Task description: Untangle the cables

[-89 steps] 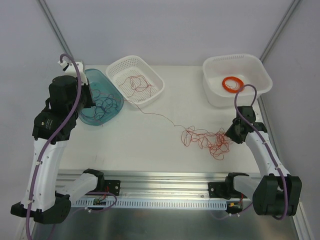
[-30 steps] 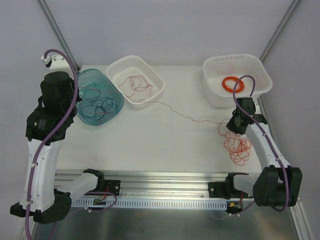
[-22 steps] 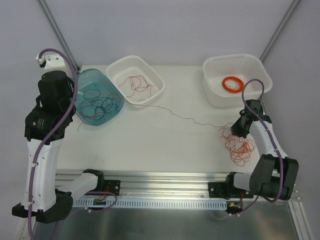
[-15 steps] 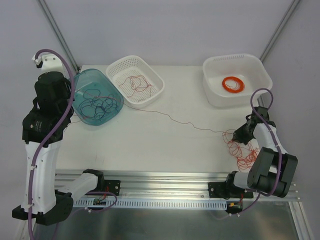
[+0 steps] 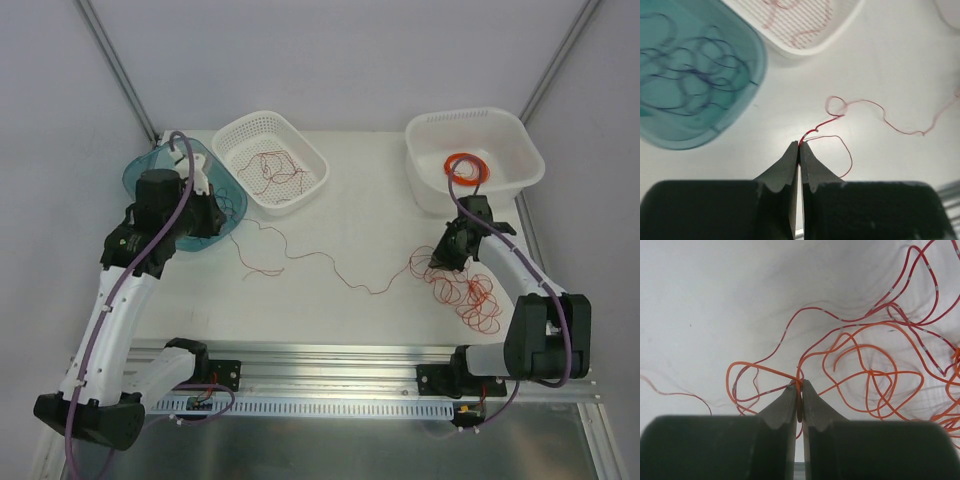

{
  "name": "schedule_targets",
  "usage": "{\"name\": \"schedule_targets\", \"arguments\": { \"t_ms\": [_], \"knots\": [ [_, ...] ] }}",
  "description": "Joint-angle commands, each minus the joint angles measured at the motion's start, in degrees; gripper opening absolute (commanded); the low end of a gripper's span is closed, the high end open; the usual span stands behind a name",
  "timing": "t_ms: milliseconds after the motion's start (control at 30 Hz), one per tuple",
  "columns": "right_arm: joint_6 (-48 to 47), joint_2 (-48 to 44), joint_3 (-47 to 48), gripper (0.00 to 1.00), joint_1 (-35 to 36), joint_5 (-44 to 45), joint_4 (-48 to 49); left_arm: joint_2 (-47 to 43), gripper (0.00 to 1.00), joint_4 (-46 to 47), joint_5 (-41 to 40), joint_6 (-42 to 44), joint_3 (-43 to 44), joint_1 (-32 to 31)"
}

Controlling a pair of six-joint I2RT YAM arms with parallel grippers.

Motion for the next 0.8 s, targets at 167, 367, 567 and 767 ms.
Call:
{"name": "schedule_targets", "arguments": {
  "t_ms": [167, 367, 567, 767],
  "knots": [
    [-2.4, 0.33, 3.74, 0.07, 11.74, 0.18, 1.25, 1.79, 0.31, 19.37, 17.82, -6.61, -21.39, -8.25],
    [-2.93, 0.16, 7.34, 0.06, 16.05, 0.62, -0.42, 6.1, 0.73, 29.73, 21.07, -6.34, -24.12, -15.2],
    [-2.58, -2.04, 9.54, 0.06, 17.11, 0.01, -1.65, 10.93, 0.89, 42.4, 23.45, -8.62, -26.05, -22.13],
    [-1.0, -4.85, 9.55, 0.06, 17.29, -2.45, -0.69, 22.42, 0.88, 64.8, 21.52, -13.88, -30.18, -28.64]
  ]
}}
